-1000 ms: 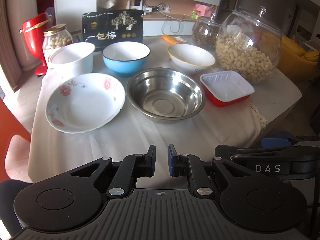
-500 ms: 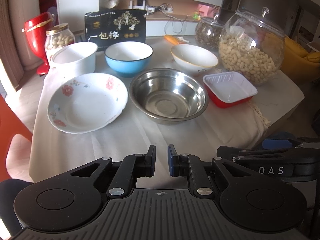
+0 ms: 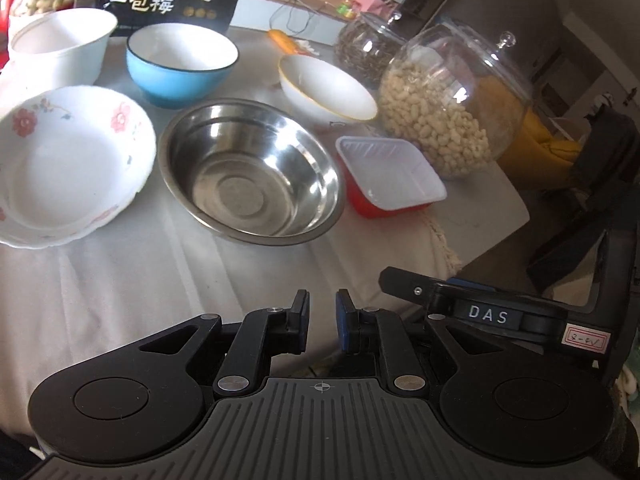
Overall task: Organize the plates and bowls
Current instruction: 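Reach the left tool to the steel bowl rim while the right tool grips it too, then lift the steel bowl with both tools and carry it toward the floral plate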
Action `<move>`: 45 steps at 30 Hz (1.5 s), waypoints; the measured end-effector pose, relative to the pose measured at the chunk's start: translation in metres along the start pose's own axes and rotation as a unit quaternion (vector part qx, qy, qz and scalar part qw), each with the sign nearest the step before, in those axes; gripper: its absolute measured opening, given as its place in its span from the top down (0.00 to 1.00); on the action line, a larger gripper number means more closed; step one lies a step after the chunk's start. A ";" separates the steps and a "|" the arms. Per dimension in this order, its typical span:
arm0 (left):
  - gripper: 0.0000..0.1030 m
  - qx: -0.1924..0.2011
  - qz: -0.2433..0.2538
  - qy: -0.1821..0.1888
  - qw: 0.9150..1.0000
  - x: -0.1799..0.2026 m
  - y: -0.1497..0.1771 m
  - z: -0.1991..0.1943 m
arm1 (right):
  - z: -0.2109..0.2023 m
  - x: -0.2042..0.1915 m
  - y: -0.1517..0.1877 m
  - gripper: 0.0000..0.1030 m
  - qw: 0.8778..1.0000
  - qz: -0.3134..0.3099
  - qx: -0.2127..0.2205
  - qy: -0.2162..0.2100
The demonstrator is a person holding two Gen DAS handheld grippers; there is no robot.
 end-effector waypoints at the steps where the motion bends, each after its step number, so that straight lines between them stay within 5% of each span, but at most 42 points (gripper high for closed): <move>1: 0.85 -0.003 0.006 -0.011 1.000 -0.002 -0.004 0.004 | 0.006 0.004 -0.002 0.00 1.000 0.000 -0.001 0.006; 8: 0.84 0.057 0.017 -0.007 0.998 -0.008 -0.046 0.012 | 0.025 0.038 -0.028 0.00 0.998 0.014 0.046 0.027; 11: 0.84 0.075 0.037 0.003 0.997 0.003 -0.071 0.017 | 0.024 0.053 -0.042 0.00 0.997 0.041 0.069 0.005; 18: 0.84 0.117 0.025 -0.155 0.981 -0.037 -0.110 0.034 | 0.043 0.035 -0.045 0.00 0.995 0.027 0.028 -0.092; 24: 0.84 0.099 -0.032 -0.152 0.983 -0.075 -0.101 0.044 | 0.074 -0.009 -0.048 0.01 0.991 0.000 -0.004 -0.135; 29: 0.77 0.087 -0.054 -0.122 0.987 -0.083 -0.087 0.049 | 0.095 -0.027 -0.047 0.31 0.987 -0.004 -0.034 -0.154; 31: 0.77 0.086 -0.053 -0.117 0.988 -0.081 -0.084 0.048 | 0.094 -0.028 -0.046 0.33 0.985 -0.004 -0.039 -0.166; 35: 0.76 0.067 -0.071 -0.086 0.992 -0.072 -0.072 0.044 | 0.077 -0.025 -0.045 0.30 0.980 -0.015 -0.036 -0.193; 42: 0.76 0.009 -0.058 -0.032 0.998 -0.040 -0.040 0.042 | 0.058 0.008 -0.033 0.28 0.986 -0.018 -0.050 -0.156; 45: 0.77 0.004 -0.032 -0.044 0.999 -0.033 -0.036 0.053 | 0.060 0.017 -0.030 0.28 0.991 -0.006 -0.053 -0.125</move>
Point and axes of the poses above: each gripper's, at about its wrist camera, not at the fingertips, and z roughly the way its jaws point, x to its right, y to its underside, the point moved 2 cm from there along z, roughly the way its jaws point, and after that the axes turned 2 degrees about z, right-handed, at the moved point
